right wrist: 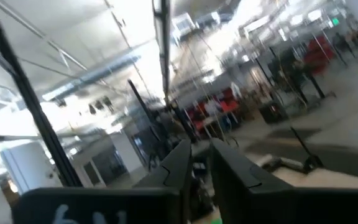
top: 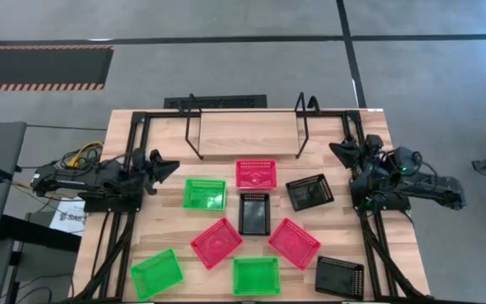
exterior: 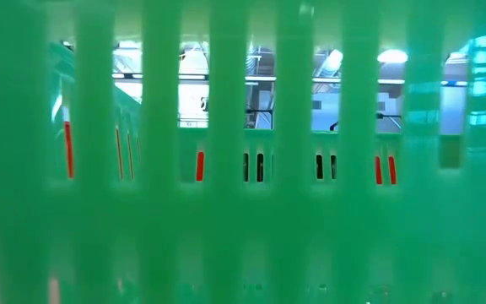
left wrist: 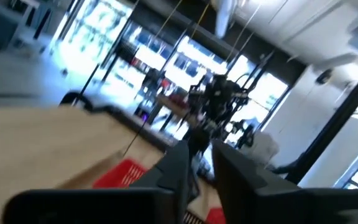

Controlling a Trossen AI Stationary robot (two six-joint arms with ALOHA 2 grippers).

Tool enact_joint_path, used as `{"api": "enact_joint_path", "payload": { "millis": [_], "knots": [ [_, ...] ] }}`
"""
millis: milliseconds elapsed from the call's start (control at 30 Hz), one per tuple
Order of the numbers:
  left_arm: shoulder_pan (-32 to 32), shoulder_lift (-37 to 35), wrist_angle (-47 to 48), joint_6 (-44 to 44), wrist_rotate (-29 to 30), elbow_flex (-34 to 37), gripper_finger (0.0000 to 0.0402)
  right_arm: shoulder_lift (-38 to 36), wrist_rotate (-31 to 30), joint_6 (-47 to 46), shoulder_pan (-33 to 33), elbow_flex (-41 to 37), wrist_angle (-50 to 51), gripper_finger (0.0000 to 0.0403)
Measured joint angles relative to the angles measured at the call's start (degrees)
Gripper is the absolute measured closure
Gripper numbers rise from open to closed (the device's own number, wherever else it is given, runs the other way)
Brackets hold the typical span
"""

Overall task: Stack baskets on shelf by color
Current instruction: Put the top right black bin on the shelf

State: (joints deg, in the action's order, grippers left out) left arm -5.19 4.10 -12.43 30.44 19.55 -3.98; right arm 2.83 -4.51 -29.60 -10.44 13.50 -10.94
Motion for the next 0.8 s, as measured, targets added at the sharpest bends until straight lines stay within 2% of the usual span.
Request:
{"api": "enact_joint_path", "payload": {
  "millis": [200, 367, 467, 600, 800],
  "knots": [
    [0.0, 0.0, -8.32, -4.35, -0.9, -0.01, 0.0268, 10.7, -0.26, -1.96, -0.15, 18.19, 24.37, 0.0278],
    [0.0, 0.02, -11.51, -5.21, -1.25, -0.01, 0.0264, 25.43, -1.7, -7.85, -0.15, 33.51, 50.21, 0.0264],
    [0.0, 0.0, -12.52, -5.21, -1.2, -0.01, 0.0265, 34.15, -1.79, -11.64, -0.15, 40.09, 66.29, 0.0265],
    [0.0, 0.0, -12.59, -5.23, -0.69, -0.01, 0.0266, 42.93, -1.1, -15.85, -0.04, 43.82, 81.13, 0.0263],
    [0.0, 0.0, -12.58, -5.79, 1.05, -0.01, 0.0266, 54.24, 1.56, -18.3, 1.25, 42.86, 85.47, 0.0256]
  ]
}}
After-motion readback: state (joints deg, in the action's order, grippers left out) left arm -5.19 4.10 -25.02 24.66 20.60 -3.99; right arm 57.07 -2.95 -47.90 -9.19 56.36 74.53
